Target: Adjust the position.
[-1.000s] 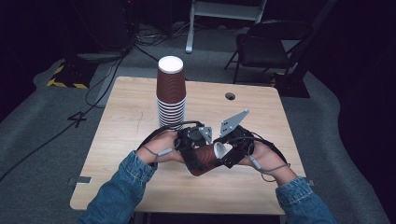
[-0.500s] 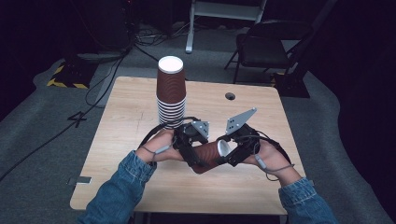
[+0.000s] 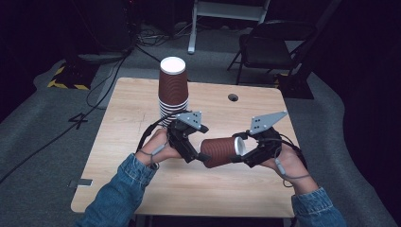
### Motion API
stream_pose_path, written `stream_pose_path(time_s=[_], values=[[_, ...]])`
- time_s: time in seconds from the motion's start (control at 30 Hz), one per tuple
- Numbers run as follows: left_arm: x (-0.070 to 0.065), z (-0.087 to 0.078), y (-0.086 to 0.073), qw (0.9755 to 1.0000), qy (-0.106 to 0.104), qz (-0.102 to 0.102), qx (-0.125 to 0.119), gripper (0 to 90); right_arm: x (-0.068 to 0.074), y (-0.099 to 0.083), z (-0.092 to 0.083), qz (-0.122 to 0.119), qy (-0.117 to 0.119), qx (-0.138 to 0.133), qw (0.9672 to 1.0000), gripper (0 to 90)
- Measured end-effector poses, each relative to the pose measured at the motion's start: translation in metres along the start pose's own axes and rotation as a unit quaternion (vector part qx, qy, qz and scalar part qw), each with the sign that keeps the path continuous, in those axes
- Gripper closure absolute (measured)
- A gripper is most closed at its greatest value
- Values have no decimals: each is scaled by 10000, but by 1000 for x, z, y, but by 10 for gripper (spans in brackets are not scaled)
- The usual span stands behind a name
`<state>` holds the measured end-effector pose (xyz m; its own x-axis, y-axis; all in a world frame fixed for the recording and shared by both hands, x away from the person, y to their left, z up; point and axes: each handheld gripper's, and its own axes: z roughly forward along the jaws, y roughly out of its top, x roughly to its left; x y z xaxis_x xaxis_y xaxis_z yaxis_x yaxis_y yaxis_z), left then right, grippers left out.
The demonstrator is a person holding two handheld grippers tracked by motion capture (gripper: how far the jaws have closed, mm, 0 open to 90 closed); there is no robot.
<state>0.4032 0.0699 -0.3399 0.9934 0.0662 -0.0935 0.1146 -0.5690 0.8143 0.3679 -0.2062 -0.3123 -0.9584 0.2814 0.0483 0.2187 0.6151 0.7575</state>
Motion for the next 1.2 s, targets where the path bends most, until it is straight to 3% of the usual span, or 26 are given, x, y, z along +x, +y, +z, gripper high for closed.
stream_pose_path(time_s=[0.07,0.2,0.23,0.43,0.8,1.1,1.13,1.2], values=[[-1,-6,-1,9997,19,-31,-227,17,2,-6,-9,19,-96,-214,9997,237],[-4,-12,-4,9989,142,11,-438,21,2,-14,-21,59,-253,-574,9980,237],[-4,-12,-4,9989,142,11,-438,23,2,-14,-21,59,-253,-574,9980,237],[-4,-13,-10,9982,165,22,-577,23,1,-28,-31,155,-378,-1156,9925,237],[-3,-10,-27,9947,365,-71,-957,56,-2,-46,-27,358,-481,-1869,9805,237],[-9,-5,-27,9929,502,56,-1074,117,-6,-57,-18,577,-662,-2334,9684,236],[-9,-5,-27,9929,502,56,-1074,130,-6,-57,-18,577,-662,-2334,9684,236],[-10,-2,-27,9923,530,137,-1111,150,-7,-60,-14,647,-580,-2494,9645,236]])
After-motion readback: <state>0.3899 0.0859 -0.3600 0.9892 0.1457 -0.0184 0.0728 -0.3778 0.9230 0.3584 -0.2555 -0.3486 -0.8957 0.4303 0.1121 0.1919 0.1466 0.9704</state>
